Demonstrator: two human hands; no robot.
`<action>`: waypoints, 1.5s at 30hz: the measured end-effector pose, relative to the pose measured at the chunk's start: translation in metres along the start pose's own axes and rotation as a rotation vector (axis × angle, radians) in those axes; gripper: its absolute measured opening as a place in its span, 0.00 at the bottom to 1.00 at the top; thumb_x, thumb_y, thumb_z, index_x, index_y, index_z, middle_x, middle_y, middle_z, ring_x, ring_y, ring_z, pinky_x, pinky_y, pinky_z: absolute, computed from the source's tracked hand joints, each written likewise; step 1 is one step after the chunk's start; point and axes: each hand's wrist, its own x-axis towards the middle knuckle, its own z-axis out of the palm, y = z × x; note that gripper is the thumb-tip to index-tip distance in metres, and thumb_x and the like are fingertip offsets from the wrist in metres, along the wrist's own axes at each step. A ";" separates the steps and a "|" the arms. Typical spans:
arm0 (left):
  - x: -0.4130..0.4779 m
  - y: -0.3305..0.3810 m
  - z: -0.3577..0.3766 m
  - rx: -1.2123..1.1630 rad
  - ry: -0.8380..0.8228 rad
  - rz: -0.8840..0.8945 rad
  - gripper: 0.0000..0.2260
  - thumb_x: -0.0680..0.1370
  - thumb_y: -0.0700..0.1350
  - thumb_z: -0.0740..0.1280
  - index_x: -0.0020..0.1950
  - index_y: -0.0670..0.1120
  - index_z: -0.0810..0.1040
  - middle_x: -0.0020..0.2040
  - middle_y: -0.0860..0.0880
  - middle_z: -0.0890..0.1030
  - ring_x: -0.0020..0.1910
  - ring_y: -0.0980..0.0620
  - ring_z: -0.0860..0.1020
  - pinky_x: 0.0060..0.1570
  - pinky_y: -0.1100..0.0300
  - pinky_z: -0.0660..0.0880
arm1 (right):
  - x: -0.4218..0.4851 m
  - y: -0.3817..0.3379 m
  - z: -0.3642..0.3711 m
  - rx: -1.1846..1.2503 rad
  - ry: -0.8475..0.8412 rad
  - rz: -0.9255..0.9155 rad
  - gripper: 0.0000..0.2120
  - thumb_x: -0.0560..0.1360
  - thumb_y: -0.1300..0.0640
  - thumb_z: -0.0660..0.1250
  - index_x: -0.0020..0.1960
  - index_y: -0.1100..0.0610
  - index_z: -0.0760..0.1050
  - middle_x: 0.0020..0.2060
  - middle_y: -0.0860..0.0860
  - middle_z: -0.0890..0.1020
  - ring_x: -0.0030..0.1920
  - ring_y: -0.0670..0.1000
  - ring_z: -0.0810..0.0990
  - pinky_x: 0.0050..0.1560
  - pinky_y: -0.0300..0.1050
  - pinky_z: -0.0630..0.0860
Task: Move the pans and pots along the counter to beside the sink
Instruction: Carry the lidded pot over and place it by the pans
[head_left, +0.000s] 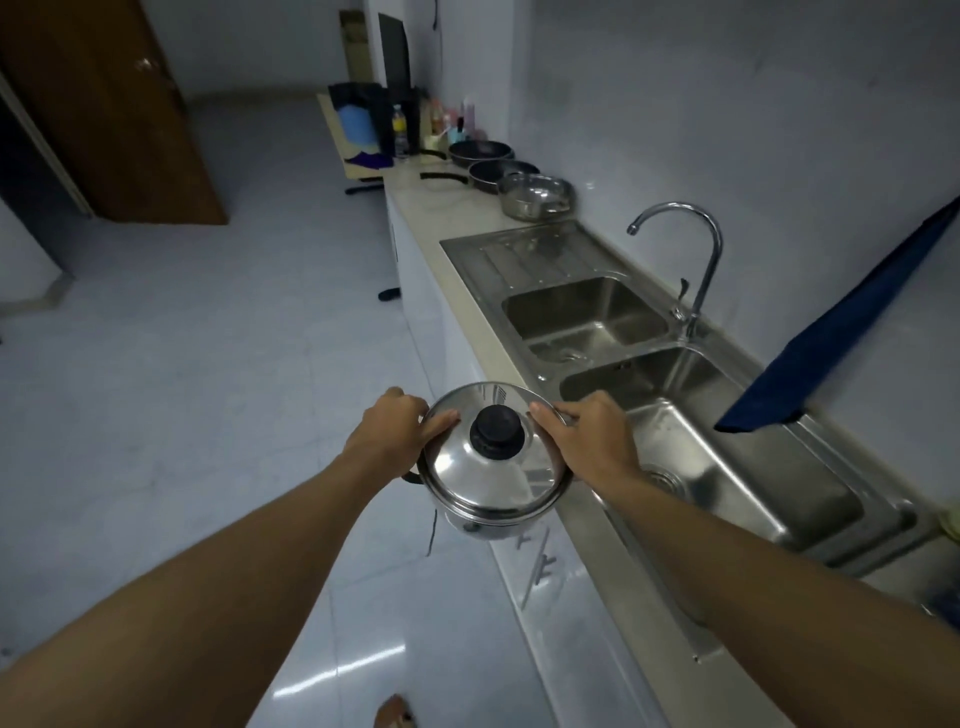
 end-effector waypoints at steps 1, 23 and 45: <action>0.014 -0.008 -0.007 0.002 -0.003 0.009 0.27 0.77 0.68 0.60 0.46 0.45 0.83 0.45 0.46 0.74 0.47 0.46 0.76 0.44 0.55 0.69 | 0.012 -0.008 0.008 0.004 0.005 0.004 0.23 0.74 0.32 0.68 0.54 0.49 0.87 0.53 0.56 0.79 0.54 0.57 0.81 0.56 0.54 0.79; 0.317 -0.127 -0.091 0.026 -0.040 0.045 0.28 0.77 0.67 0.60 0.51 0.43 0.83 0.50 0.43 0.77 0.51 0.47 0.76 0.48 0.53 0.73 | 0.297 -0.109 0.147 0.046 0.038 0.025 0.24 0.73 0.30 0.66 0.32 0.48 0.81 0.39 0.54 0.79 0.39 0.53 0.79 0.40 0.45 0.75; 0.672 -0.229 -0.165 0.033 -0.019 -0.005 0.27 0.77 0.67 0.61 0.53 0.45 0.83 0.53 0.45 0.73 0.49 0.46 0.76 0.51 0.51 0.76 | 0.646 -0.198 0.282 0.074 0.070 -0.016 0.25 0.73 0.32 0.68 0.35 0.54 0.85 0.31 0.53 0.82 0.33 0.50 0.80 0.35 0.45 0.76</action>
